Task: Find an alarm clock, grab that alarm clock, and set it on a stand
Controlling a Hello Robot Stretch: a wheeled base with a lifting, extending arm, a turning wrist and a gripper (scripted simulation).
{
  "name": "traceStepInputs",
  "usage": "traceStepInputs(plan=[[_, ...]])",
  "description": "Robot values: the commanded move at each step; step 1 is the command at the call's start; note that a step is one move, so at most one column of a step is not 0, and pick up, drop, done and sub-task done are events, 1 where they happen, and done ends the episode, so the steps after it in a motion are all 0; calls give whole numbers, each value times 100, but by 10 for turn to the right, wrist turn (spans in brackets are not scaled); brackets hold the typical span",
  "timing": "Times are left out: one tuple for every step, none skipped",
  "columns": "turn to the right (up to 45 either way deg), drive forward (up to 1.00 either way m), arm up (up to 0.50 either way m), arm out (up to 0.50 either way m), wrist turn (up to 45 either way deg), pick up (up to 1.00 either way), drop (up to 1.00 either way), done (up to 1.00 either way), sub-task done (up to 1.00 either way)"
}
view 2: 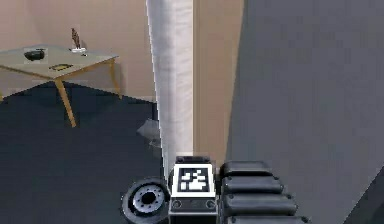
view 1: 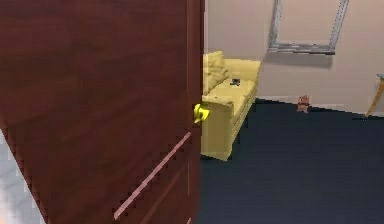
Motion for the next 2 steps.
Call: traceStepInputs(plan=[[330, 0, 0, 0, 0, 0, 0, 0, 0], [0, 90, 0, 0, 0, 0, 0, 0, 0]])
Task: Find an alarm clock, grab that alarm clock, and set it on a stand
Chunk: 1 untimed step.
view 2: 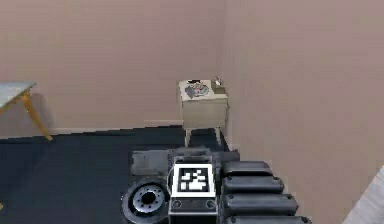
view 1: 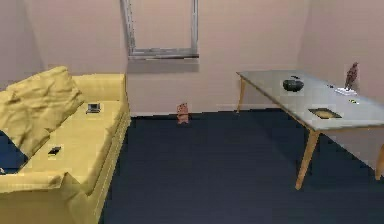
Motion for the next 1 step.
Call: traceStepInputs(plan=[[450, 0, 0, 0, 0, 0, 0, 0, 0]])
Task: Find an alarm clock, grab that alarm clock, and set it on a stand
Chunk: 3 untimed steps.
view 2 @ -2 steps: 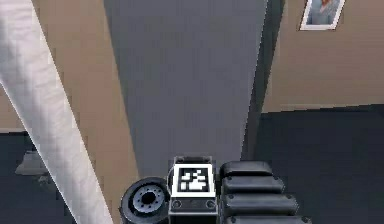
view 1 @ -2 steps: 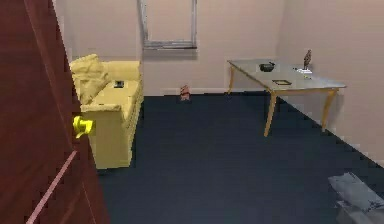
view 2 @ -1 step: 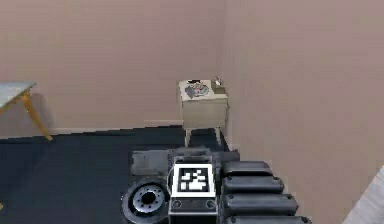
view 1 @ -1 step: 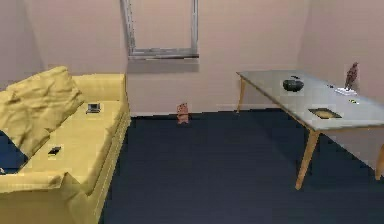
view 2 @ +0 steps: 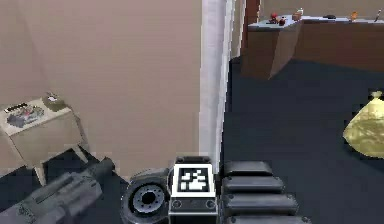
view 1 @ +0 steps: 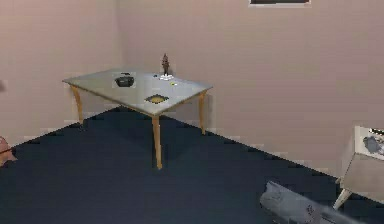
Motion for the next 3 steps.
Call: traceStepInputs(plan=[[360, 0, 0, 0, 0, 0, 0, 0, 0], [0, 30, 0, 0, 0, 0, 0, 0, 0], [-360, 0, 0, 0, 0, 0, 0, 0, 0]])
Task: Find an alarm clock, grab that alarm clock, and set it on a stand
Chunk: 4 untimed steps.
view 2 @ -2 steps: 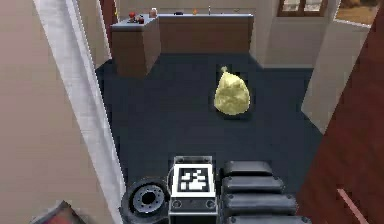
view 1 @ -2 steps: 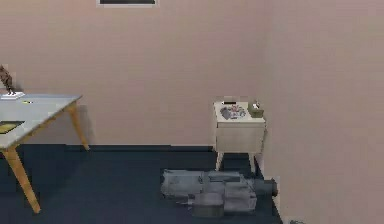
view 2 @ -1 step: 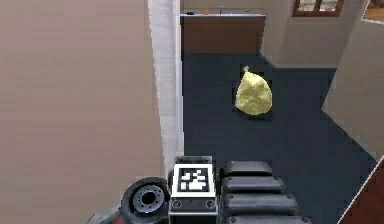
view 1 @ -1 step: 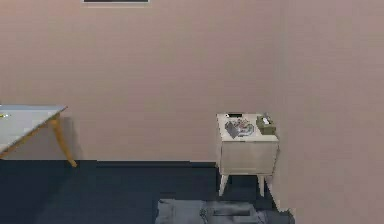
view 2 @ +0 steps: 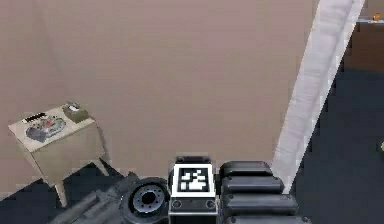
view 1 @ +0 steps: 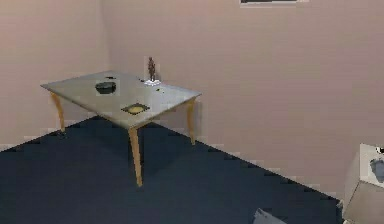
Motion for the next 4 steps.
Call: traceStepInputs(plan=[[0, 85, 0, 0, 0, 0, 0, 0, 0], [390, 0, 0, 0, 0, 0, 0, 0, 0], [0, 50, 0, 0, 0, 0, 0, 0, 0], [360, 0, 0, 0, 0, 0, 0, 0, 0]])
